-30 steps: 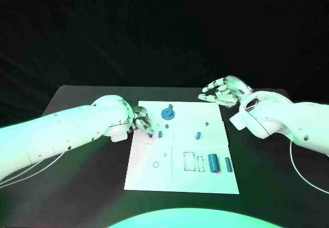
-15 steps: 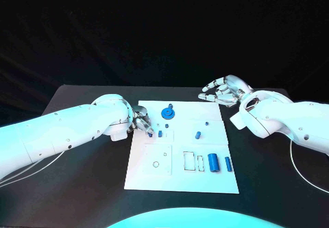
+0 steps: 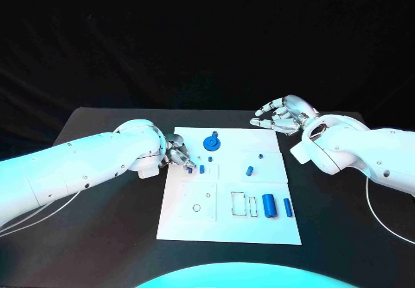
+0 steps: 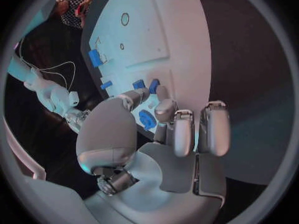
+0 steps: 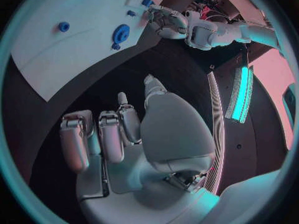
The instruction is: Assemble the parts on the task board
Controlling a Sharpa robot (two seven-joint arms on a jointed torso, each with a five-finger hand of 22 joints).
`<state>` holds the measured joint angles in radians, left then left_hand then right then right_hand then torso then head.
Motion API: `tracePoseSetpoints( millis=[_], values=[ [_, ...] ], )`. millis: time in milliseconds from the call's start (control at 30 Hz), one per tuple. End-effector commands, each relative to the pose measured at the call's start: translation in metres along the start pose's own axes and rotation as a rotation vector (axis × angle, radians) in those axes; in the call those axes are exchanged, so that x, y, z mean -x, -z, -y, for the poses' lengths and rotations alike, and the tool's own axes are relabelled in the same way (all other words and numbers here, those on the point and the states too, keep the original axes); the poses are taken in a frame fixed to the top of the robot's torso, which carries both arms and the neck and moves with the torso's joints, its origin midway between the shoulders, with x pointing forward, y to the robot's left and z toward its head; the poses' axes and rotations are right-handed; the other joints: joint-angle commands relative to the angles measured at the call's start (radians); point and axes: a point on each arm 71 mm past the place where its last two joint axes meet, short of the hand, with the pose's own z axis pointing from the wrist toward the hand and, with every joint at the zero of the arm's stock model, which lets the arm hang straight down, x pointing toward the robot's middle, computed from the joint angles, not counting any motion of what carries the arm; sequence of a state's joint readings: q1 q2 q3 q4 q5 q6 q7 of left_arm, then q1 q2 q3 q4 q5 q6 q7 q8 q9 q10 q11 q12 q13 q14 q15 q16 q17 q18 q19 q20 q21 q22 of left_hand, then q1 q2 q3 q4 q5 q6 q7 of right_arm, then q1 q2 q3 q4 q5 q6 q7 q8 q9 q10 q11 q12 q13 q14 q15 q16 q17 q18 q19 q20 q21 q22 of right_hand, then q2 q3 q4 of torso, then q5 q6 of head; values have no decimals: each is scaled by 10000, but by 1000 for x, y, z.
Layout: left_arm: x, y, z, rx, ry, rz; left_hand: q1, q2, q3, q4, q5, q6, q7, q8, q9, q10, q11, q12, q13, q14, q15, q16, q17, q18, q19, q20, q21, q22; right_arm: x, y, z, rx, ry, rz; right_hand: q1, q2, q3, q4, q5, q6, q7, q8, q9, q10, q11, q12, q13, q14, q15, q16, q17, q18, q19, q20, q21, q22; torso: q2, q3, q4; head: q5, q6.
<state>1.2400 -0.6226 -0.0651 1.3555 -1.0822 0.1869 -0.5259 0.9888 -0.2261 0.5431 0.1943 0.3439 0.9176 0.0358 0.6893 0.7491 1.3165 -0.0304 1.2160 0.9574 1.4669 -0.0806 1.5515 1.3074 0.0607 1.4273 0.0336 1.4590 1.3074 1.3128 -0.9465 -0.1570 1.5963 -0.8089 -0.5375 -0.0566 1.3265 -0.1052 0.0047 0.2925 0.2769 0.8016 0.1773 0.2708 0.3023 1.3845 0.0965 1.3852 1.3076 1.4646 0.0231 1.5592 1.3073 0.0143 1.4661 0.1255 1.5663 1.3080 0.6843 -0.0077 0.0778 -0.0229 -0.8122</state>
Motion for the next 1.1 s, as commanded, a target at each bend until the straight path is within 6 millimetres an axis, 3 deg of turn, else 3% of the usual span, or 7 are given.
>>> tracePoseSetpoints(
  millis=[33, 400, 633, 900, 1033, 1067, 1100],
  values=[
    [-9, -3, -3, 122, -50, -388, -19, 16, -188, 87, -42, 19, 79, -44, -19, -50, 42, -40, 10, 948, -6, 31, 2320, -53, 4, -25, -59, 232, -1, 0, -1, 135, 30, -63, -55, 29, 8, -15, 56, 46, -15, 65, -15, -15, -46, -35, 587, 952, -61, -46, 2194, -143, 1047, -50, 45, 2628, 2, 1, -7, 1, -4],
    [-7, -3, -7, 201, 12, -271, 78, 28, -549, 312, -102, 35, 80, -71, -35, -67, 46, -58, -1, 944, -2, 24, 2306, -50, -2, -21, -71, 221, 0, 0, -1, 127, 31, -46, -61, 21, 3, -14, 54, 40, -14, 64, -20, -22, -46, -41, 579, 953, -61, -44, 2200, -143, 1047, -51, 45, 2628, 6, 2, -8, -8, 12],
    [-2, 0, -9, 42, 640, 179, 195, 21, -1055, 782, -348, -80, 128, -133, -47, -212, 83, -202, -217, 928, 21, -5, 2251, -33, -44, -5, -117, 150, 0, 0, -1, 134, 30, -45, -61, 21, 3, -14, 54, 40, -14, 64, -20, -22, -46, -41, 579, 953, -61, -44, 2200, -143, 1047, -51, 45, 2628, 14, -3, -17, -44, 54],
    [10, 7, -4, -827, 2555, 1039, 268, 112, -1789, 975, -739, -932, 455, -308, -70, -1451, 385, -1240, -1820, 809, 274, -192, 1908, 129, -526, 202, -544, -581, 0, 0, -1, 133, 30, -40, -61, 21, 3, -14, 54, 40, -14, 64, -20, -22, -46, -41, 579, 953, -61, -44, 2200, -143, 1047, -51, 45, 2628, 1, 14, -9, -82, 87],
    [19, 12, 1, -1801, 3449, 1786, 426, 258, -2237, 984, -778, -1537, 707, -367, -169, -2541, 622, -1968, -3049, 548, 489, -551, 1271, 306, -1061, 360, -1041, -1369, 0, 0, -1, 135, 29, -37, -61, 21, 3, -14, 54, 40, -14, 64, -20, -22, -46, -41, 579, 953, -61, -44, 2200, -143, 1047, -51, 45, 2628, -5, 13, -3, -99, 108],
    [21, 13, 3, -2113, 3662, 2002, 541, 320, -2350, 981, -752, -1948, 875, -486, -270, -3067, 779, -2203, -3259, 111, 627, -1098, 375, 528, -1815, 440, -1725, -2450, 0, 1, -1, 135, 28, -34, -61, 21, 3, -14, 54, 40, -14, 64, -20, -22, -46, -41, 579, 953, -61, -44, 2200, -143, 1047, -51, 45, 2628, -5, 11, -2, -104, 114],
    [23, 14, 5, -2412, 3834, 2226, 633, 367, -2415, 987, -746, -2101, 963, -466, -309, -3284, 867, -2244, -3314, -93, 705, -1321, 32, 599, -2084, 522, -1999, -2822, 0, 1, -1, 136, 28, -30, -61, 21, 3, -14, 54, 40, -14, 64, -20, -22, -46, -41, 579, 953, -61, -44, 2200, -143, 1047, -51, 45, 2628, -2, 12, -1, -108, 118]
  ],
)
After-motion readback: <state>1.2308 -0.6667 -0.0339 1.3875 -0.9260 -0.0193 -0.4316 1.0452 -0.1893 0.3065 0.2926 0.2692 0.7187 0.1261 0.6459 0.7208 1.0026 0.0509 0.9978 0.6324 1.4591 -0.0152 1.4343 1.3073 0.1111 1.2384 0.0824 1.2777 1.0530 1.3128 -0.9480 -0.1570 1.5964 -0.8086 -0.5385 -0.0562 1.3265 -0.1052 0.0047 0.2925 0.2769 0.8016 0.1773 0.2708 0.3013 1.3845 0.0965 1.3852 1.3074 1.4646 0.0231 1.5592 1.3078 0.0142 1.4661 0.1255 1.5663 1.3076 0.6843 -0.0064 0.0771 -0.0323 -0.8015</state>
